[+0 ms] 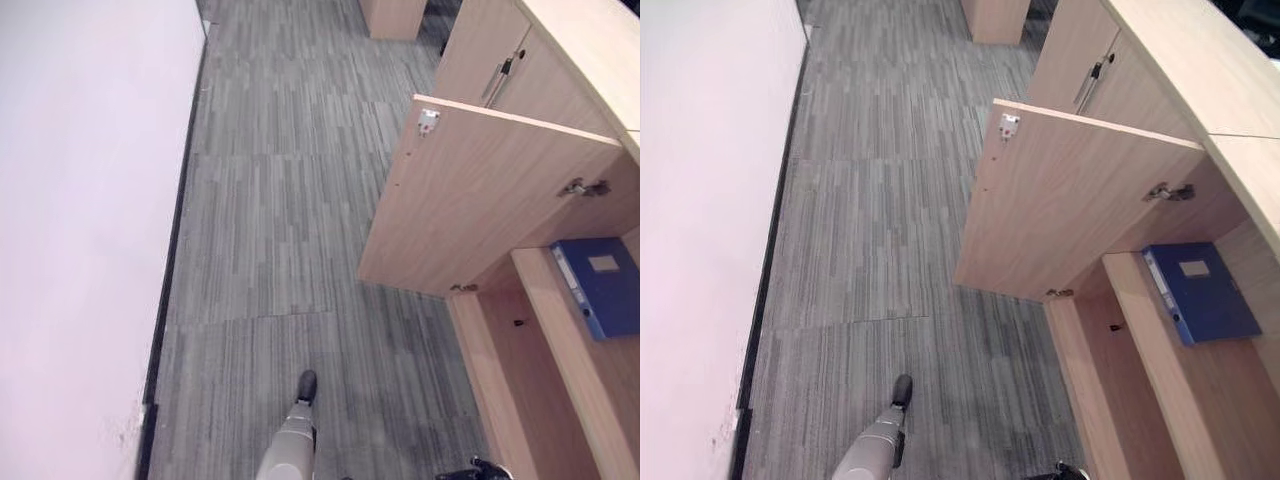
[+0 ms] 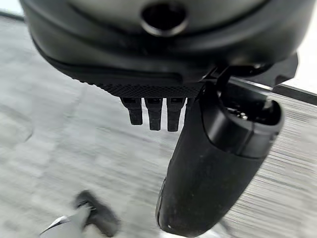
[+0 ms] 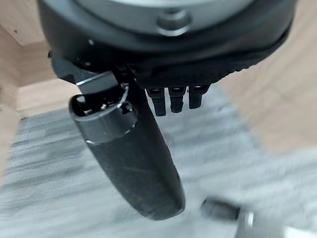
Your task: Put the empty folder in the office cabinet
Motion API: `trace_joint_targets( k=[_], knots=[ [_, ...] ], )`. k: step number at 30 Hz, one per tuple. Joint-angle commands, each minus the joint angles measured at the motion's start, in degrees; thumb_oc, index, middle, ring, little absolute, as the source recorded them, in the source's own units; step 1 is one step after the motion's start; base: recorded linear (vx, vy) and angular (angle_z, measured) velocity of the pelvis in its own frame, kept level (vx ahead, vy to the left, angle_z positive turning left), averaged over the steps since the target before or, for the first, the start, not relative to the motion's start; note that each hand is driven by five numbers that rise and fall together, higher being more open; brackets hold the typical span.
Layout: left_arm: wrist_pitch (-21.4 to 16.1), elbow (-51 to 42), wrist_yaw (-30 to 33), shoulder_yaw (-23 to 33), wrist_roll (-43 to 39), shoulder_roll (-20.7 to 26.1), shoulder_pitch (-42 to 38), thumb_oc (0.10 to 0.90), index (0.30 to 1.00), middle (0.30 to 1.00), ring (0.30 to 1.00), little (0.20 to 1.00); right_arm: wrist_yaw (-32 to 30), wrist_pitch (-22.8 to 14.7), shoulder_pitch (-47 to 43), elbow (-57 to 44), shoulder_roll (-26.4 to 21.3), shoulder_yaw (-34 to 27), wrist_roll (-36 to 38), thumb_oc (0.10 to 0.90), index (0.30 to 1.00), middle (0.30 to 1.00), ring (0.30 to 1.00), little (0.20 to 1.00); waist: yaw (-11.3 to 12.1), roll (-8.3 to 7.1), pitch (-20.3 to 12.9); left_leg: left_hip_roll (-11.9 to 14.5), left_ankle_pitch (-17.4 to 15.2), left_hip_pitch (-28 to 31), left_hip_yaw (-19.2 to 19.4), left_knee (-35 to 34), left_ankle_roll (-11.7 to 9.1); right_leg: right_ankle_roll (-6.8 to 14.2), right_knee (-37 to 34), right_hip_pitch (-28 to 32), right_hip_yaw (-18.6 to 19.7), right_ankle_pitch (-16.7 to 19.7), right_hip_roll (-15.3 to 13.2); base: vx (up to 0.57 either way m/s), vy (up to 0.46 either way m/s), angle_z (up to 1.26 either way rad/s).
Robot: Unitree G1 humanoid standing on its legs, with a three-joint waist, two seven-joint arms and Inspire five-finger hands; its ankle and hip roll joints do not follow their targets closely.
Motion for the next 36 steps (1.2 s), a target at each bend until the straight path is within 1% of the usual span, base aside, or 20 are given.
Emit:
trace_joint_targets(
  k=[1, 3, 7, 9, 11, 13, 14, 15, 16, 17, 19, 22, 24, 27, 28, 31, 32, 33, 35, 36],
  knots=[
    [-1.0, -1.1, 1.6, -1.4, 2.0, 4.3, 3.2, 0.8, 0.9, 0.9, 0.9, 0.9, -0.4, -1.2, 0.7, -5.5, -1.9, -0.3, -0.9, 0.8, 0.9, 0.9, 0.9, 0.9, 1.3, -1.49, -2.1, 1.4, -7.8, -3.8, -1.9, 6.3, -5.1, 5.7, 1.8, -5.5, -0.8, 10.2, -11.5, 0.13, 0.258, -0.33],
    [-1.1, -2.4, 1.8, -1.9, 2.6, 4.9, 3.0, 0.8, 0.9, 0.9, 0.9, 0.9, -0.4, -1.2, 0.4, -7.8, -2.1, -0.1, -1.2, 0.8, 0.9, 0.9, 0.9, 0.9, 0.6, -1.66, -2.2, -0.4, -9.1, -3.0, -1.3, 5.9, -3.9, 6.4, 3.8, -7.3, -2.0, 14.8, -13.8, 0.15, 0.292, -0.17],
    [-0.7, -3.6, 1.8, -2.3, 3.6, 5.2, 3.3, 0.8, 0.9, 0.9, 0.9, 0.9, -0.4, -0.9, 0.5, -8.8, -2.2, 0.2, -2.2, 0.8, 0.9, 0.9, 0.9, 0.9, 0.0, -1.32, -2.2, -2.2, -10.4, -1.2, -0.9, 4.5, -2.4, 6.6, 6.6, -8.6, -4.2, 18.9, -16.4, 0.1, 0.195, 0.02],
    [-0.3, -3.3, 1.7, -2.2, 4.4, 5.3, 3.5, 0.8, 0.9, 0.9, 0.9, 0.9, -0.4, -0.6, 0.6, -8.6, -2.2, 0.1, -2.7, 0.8, 0.9, 0.9, 0.9, 0.9, 0.0, -0.9, -2.0, -2.9, -11.1, 0.8, -0.3, 2.8, -1.5, 6.6, 10.3, -9.0, -7.0, 21.5, -18.7, 0.09, 0.162, -0.08],
    [-0.3, -3.3, 1.7, -2.2, 4.4, 5.3, 3.5, 0.8, 0.9, 0.9, 0.9, 0.9, -0.4, -0.6, 0.6, -8.6, -2.2, 0.1, -2.7, 0.8, 0.9, 0.9, 0.9, 0.9, 0.0, -0.92, -2.0, -2.9, -11.1, 0.9, -0.3, 2.8, -1.5, 6.6, 10.3, -9.0, -7.0, 21.5, -18.8, 0.05, 0.084, -0.17],
    [0.0, -2.3, 1.2, -2.3, 5.2, 5.1, 4.0, 0.8, 0.9, 0.9, 0.9, 0.9, -0.3, -0.5, 0.7, -7.5, -2.2, 0.1, -2.9, 0.8, 0.9, 0.9, 0.9, 0.9, 0.2, -0.58, -2.3, -3.2, -11.6, 4.0, 1.2, 0.3, -1.3, 6.9, 12.2, -8.3, -10.7, 23.3, -20.7, 0.08, 0.125, -0.19],
    [0.0, -2.3, 1.2, -2.3, 5.2, 5.1, 4.0, 0.8, 0.9, 0.9, 0.9, 0.9, -0.3, -0.5, 0.7, -7.5, -2.2, 0.1, -2.9, 0.8, 0.9, 0.9, 0.9, 0.9, 0.3, -0.61, -2.2, -3.2, -11.6, 4.2, 1.2, 0.2, -1.3, 6.9, 12.2, -8.2, -10.6, 23.3, -20.8, 0.16, 0.088, -0.27],
    [0.3, -1.3, 0.9, -2.3, 5.8, 5.2, 4.0, 0.8, 0.9, 0.9, 0.9, 0.9, -0.5, -0.5, 0.7, -6.5, -2.4, -0.4, -3.1, 0.8, 0.9, 0.9, 0.9, 0.9, 0.2, -0.44, -2.5, -2.8, -12.9, 7.5, 3.3, -2.4, -2.0, 7.9, 10.7, -8.6, -15.7, 21.8, -21.1, 0.13, 0.046, -0.28],
    [0.3, -1.3, 0.9, -2.3, 5.8, 5.2, 4.0, 0.8, 0.9, 0.9, 0.9, 0.9, -0.5, -0.5, 0.7, -6.5, -2.4, -0.4, -3.1, 0.8, 0.9, 0.9, 0.9, 0.9, 0.2, -0.41, -2.4, -2.8, -12.9, 7.6, 3.3, -2.4, -2.0, 7.8, 10.7, -8.5, -15.7, 21.7, -21.1, 0.14, 0.07, -0.49],
    [0.4, -1.2, 1.0, -2.6, 5.9, 5.1, 3.6, 0.8, 0.9, 0.9, 0.9, 0.9, -0.8, -0.6, 0.0, -6.3, -2.8, -0.8, -2.8, 0.8, 0.9, 0.9, 0.9, 0.9, -0.4, 0.42, -1.9, -1.7, -13.3, 8.5, 4.6, -2.4, -2.4, 8.2, 9.4, -11.4, -18.1, 20.2, -20.2, 0.01, 0.019, -0.43],
    [0.5, -1.3, 0.9, -2.6, 5.8, 5.2, 3.4, 0.8, 0.9, 0.9, 0.9, 0.9, -0.8, -0.6, -0.4, -6.5, -2.9, -1.0, -2.5, 0.8, 0.9, 0.9, 0.9, 0.9, -0.9, 0.96, -1.3, -1.0, -13.8, 9.3, 5.3, -2.0, -2.5, 8.1, 8.7, -13.5, -19.0, 19.5, -19.7, 0.03, 0.026, -0.45],
    [0.9, -1.7, 1.0, -2.8, 7.0, 5.4, 2.1, 0.8, 0.9, 0.9, 0.9, 0.9, -1.1, -0.5, -1.3, -7.4, -3.2, -1.2, -2.2, 0.8, 0.9, 0.9, 0.9, 0.9, -2.4, 1.69, 1.2, 0.6, -15.8, 12.2, 7.9, 0.1, -3.2, 8.7, 2.8, -17.0, -21.4, 20.5, -18.9, 0.05, -0.01, -0.43],
    [0.8, -2.3, 1.1, -2.8, 7.3, 5.5, 0.8, 0.8, 0.9, 0.9, 0.9, 0.9, -1.3, -0.3, -1.5, -8.1, -3.2, -1.4, -1.8, 0.8, 0.9, 0.9, 0.9, 0.9, -3.7, 1.42, 2.8, 1.4, -17.7, 13.7, 9.4, 2.5, -3.9, 9.4, -3.1, -19.3, -21.9, 22.8, -18.9, 0.07, -0.115, -0.53],
    [0.5, -3.1, 1.5, -2.8, 6.9, 5.4, -0.3, 0.8, 0.9, 0.9, 0.9, 0.9, -1.7, -0.1, -1.4, -8.2, -3.0, -1.9, -1.5, 0.8, 0.9, 0.9, 0.9, 0.9, -4.4, 1.12, 3.7, 2.0, -19.3, 14.1, 9.9, 4.9, -4.5, 10.0, -6.0, -20.7, -21.1, 25.1, -19.3, 0.07, -0.159, -0.28],
    [0.5, -3.5, 1.7, -2.5, 6.7, 5.3, -0.8, 0.8, 0.9, 0.9, 0.9, 0.9, -1.8, 0.1, -1.2, -7.8, -2.8, -2.4, -1.5, 0.8, 0.9, 0.9, 0.9, 0.9, -4.9, 0.57, 3.9, 2.4, -20.3, 14.6, 11.1, 6.6, -4.9, 10.6, -7.3, -21.2, -22.6, 27.3, -20.9, 0.09, -0.173, -0.2],
    [0.7, -3.4, 1.6, -2.2, 6.6, 5.2, -0.6, 0.8, 0.9, 0.9, 0.9, 0.9, -1.8, 0.2, -1.0, -7.5, -2.7, -2.5, -1.6, 0.8, 0.9, 0.9, 0.9, 0.9, -4.5, 0.61, 3.9, 3.1, -21.4, 15.1, 11.9, 7.7, -5.2, 10.8, -7.8, -20.7, -24.1, 28.2, -21.2, 0.09, -0.139, -0.11],
    [0.9, -2.6, 1.5, -2.0, 7.2, 4.6, 0.0, 0.8, 0.9, 0.9, 0.9, 0.9, -1.8, 0.2, -0.2, -6.6, -2.6, -2.9, -1.3, 0.8, 0.9, 0.9, 0.9, 0.9, -4.3, -0.29, 3.2, 2.8, -22.5, 16.4, 13.2, 7.9, -5.5, 10.8, -8.8, -19.1, -26.8, 28.5, -21.5, 0.18, -0.192, -0.66],
    [1.2, -2.0, 1.2, -1.6, 7.2, 4.2, 0.5, 0.8, 0.9, 0.9, 0.9, 0.9, -1.8, 0.1, 0.3, -6.0, -2.5, -3.0, -1.4, 0.8, 0.9, 0.9, 0.9, 0.9, -4.3, -0.6, 2.7, 2.9, -22.8, 17.4, 13.7, 7.6, -5.6, 10.7, -8.8, -18.6, -27.4, 28.2, -21.5, 0.24, -0.254, -0.75],
    [1.3, -0.6, 1.6, 1.8, 1.7, 3.1, 1.8, 0.8, 0.9, 0.9, 0.9, 0.9, -1.9, 0.1, 2.0, -5.2, -2.3, -3.9, -0.2, 0.8, 0.9, 0.9, 0.9, 0.9, -4.7, -1.04, 2.2, 4.1, -23.4, 19.8, 13.8, 6.8, -6.2, 10.4, -6.6, -18.4, -27.5, 27.8, -21.5, 0.26, -0.265, 0.2],
    [1.3, -0.6, 1.5, 1.9, 1.7, 3.1, 1.8, 0.8, 0.9, 0.9, 0.9, 0.9, -1.9, 0.1, 2.0, -5.2, -2.3, -3.9, -0.2, 0.8, 0.9, 0.9, 0.9, 0.9, -4.7, -1.02, 2.2, 4.1, -23.3, 19.9, 13.8, 6.7, -6.2, 10.4, -6.5, -18.4, -27.5, 27.7, -21.5, 0.22, -0.219, 0.37]
  ],
)
